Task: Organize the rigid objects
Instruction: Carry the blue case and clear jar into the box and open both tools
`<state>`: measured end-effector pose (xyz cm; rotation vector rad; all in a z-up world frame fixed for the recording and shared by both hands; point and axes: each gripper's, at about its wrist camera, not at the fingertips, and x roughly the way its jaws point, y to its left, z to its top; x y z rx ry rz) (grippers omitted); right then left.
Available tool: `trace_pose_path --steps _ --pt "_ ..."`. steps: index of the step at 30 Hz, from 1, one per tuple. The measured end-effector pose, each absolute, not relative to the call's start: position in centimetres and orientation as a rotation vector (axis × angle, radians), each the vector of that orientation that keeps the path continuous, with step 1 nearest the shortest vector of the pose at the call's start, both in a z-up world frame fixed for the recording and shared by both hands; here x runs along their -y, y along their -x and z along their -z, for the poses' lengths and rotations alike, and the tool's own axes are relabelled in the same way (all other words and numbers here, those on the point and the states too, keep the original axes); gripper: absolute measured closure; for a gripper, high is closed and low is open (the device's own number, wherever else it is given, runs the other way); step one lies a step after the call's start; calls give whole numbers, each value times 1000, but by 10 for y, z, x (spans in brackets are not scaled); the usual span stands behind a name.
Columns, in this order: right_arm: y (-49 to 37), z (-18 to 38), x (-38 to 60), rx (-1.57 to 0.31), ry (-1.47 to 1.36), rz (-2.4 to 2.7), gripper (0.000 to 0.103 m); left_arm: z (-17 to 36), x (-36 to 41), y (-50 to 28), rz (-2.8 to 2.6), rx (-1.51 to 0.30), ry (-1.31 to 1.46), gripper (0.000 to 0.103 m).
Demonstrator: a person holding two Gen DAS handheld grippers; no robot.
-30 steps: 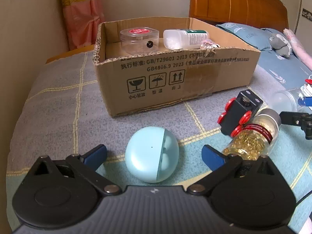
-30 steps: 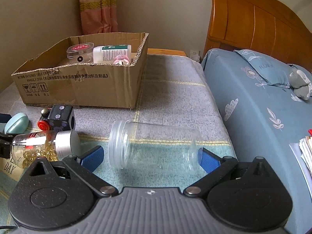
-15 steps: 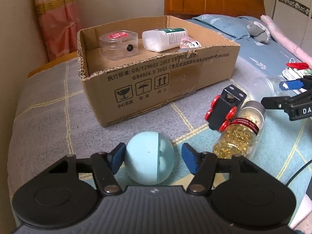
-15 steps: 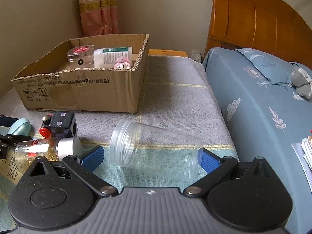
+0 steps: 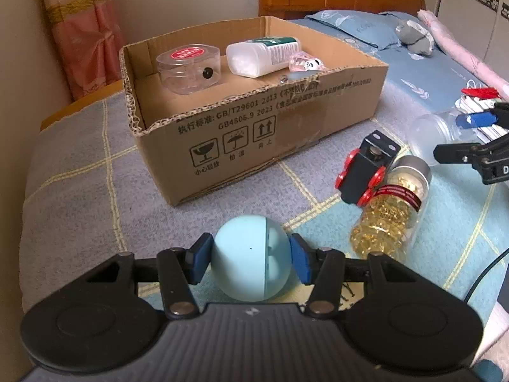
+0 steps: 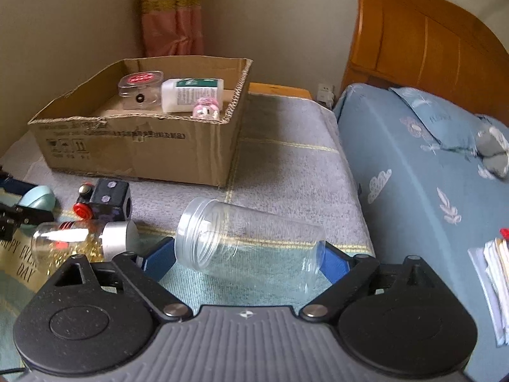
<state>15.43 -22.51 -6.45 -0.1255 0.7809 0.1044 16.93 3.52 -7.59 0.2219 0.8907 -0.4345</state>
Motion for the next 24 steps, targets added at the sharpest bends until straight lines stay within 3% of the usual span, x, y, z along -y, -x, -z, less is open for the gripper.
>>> trace_pose_path --steps 24 --pt "-149 -22 220 -638 189 -337 7 -23 -27 -188 450 -749 -285 51"
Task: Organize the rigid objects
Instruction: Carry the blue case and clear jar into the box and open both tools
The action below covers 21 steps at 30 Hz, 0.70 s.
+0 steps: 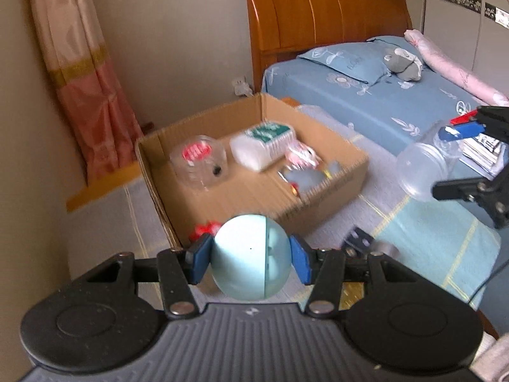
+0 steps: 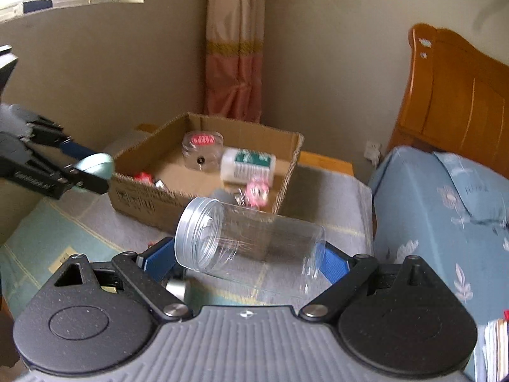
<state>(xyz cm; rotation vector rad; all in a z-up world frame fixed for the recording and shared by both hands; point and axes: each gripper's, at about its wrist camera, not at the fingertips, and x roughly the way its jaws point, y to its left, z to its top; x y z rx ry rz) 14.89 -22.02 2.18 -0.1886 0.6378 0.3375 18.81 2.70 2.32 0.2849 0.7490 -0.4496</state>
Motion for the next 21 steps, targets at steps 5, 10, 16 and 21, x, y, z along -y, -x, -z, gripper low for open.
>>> trace_pose_path --steps 5,10,16,21 --pt "-156 -34 215 -607 211 -351 7 -30 -23 -222 433 -736 -294 51" --pt "-166 -39 208 -608 223 -355 7 -19 -14 -260 417 -754 -304 51" --pt "-179 -40 203 -621 234 -357 7 2 -15 -289 381 -783 -292 51" --pt "-190 -42 196 -630 241 -356 7 11 -20 -300 350 -791 -261 47"
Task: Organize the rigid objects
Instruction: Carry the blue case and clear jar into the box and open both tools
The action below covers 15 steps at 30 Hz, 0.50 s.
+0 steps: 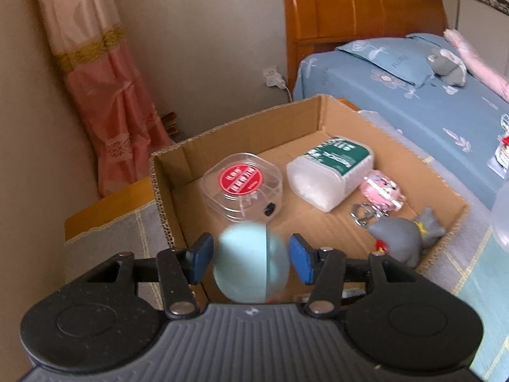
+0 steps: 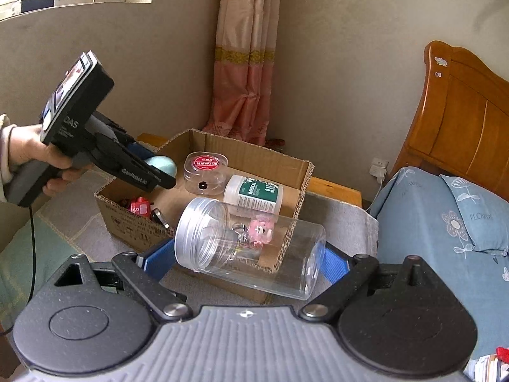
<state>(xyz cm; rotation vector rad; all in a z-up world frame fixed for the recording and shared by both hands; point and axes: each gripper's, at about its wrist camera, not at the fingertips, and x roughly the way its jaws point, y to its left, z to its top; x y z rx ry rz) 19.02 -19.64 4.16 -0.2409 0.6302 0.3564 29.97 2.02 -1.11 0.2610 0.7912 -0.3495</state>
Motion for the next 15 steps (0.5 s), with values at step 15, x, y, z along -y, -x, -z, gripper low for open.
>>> trace_pose_path --steps 15 --pt "-249 -46 150 -675 218 -418 7 -22 -59 -244 231 -713 -193 5"
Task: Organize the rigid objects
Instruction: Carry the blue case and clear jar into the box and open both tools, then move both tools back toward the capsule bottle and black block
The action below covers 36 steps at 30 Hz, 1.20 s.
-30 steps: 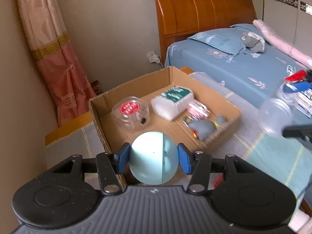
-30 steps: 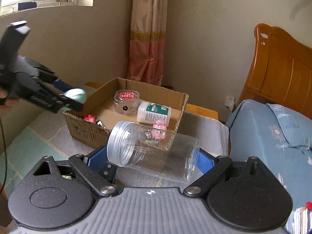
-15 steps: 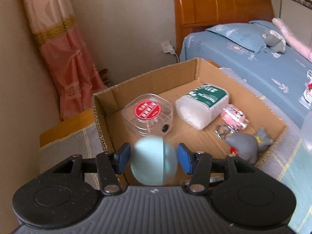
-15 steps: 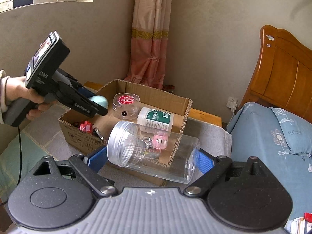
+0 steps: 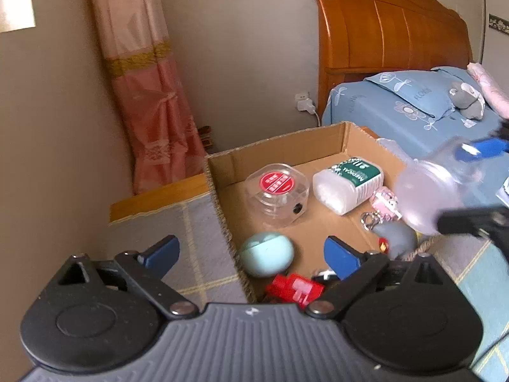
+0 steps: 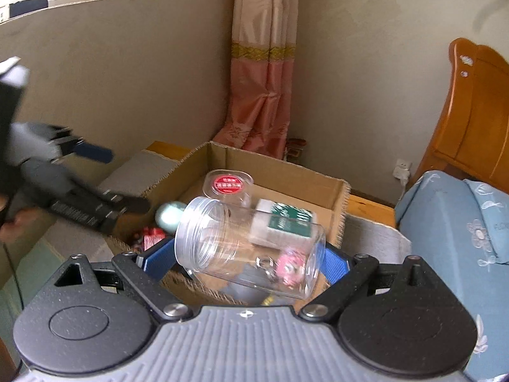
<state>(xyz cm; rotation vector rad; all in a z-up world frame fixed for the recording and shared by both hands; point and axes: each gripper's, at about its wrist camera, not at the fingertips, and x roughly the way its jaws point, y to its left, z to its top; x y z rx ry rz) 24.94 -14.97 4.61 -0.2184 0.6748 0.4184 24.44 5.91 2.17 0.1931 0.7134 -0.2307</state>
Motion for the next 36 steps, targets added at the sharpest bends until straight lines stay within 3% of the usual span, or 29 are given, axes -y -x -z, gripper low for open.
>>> trace_pose_path --steps 10,12,14,36 --pt "-287 -35 105 -698 245 -438 7 -29 -85 -225 171 -688 -182 5" --pt "-293 -30 99 -700 262 -439 0 -29 -88 -223 177 -685 -167 5" --pt "-294 -24 96 -711 281 -441 0 -30 -90 -220 185 -683 -158 5" --pt "-200 -20 136 -721 179 -445 0 -28 -71 -162 191 -696 -110 1"
